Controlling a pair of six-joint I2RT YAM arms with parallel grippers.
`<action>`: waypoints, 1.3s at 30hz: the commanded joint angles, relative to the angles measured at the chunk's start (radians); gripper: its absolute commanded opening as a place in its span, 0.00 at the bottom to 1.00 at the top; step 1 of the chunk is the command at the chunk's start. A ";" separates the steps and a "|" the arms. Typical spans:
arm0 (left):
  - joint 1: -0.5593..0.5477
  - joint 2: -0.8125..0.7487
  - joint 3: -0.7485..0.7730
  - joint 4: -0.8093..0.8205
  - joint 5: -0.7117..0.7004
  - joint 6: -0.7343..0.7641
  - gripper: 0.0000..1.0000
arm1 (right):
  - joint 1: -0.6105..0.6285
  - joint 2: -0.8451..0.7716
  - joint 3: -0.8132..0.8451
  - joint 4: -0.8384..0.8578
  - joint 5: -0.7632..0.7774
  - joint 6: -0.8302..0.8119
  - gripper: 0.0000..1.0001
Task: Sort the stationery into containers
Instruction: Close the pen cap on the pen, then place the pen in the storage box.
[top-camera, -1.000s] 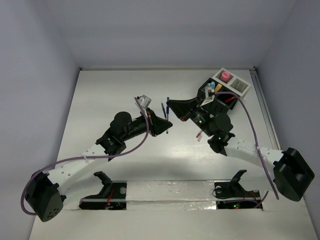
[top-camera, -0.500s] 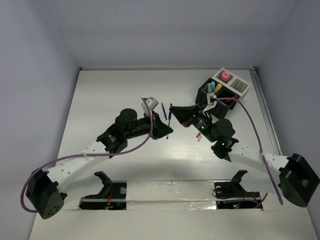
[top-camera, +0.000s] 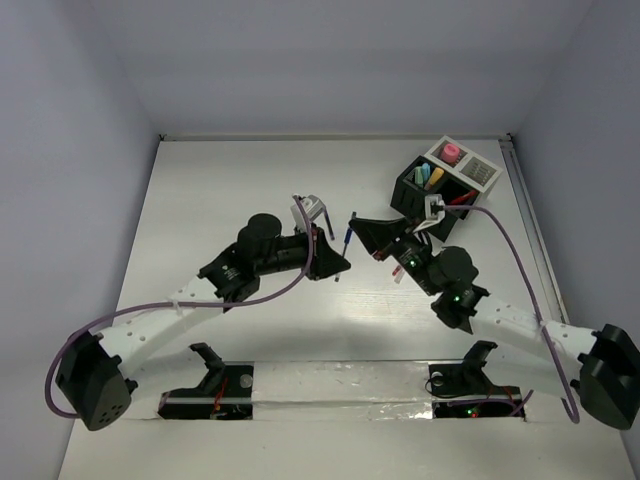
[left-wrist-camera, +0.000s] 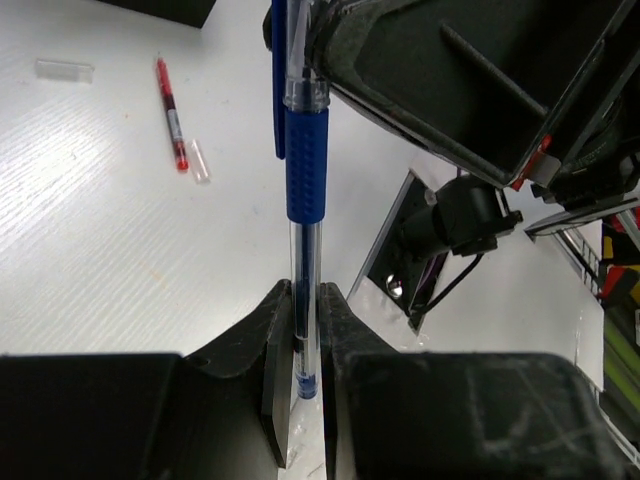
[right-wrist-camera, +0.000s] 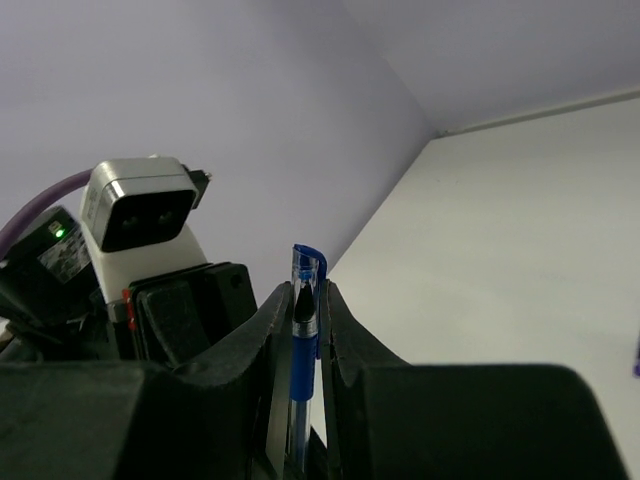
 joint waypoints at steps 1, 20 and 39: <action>0.021 -0.014 0.026 0.431 -0.143 -0.021 0.00 | 0.083 -0.057 0.023 -0.386 0.002 -0.090 0.00; -0.082 -0.189 -0.301 0.372 -0.405 0.103 0.64 | -0.461 0.141 0.419 -0.511 0.308 -0.296 0.00; -0.091 -0.153 -0.367 0.472 -0.330 0.143 0.88 | -0.713 0.450 0.445 -0.100 0.528 -0.654 0.00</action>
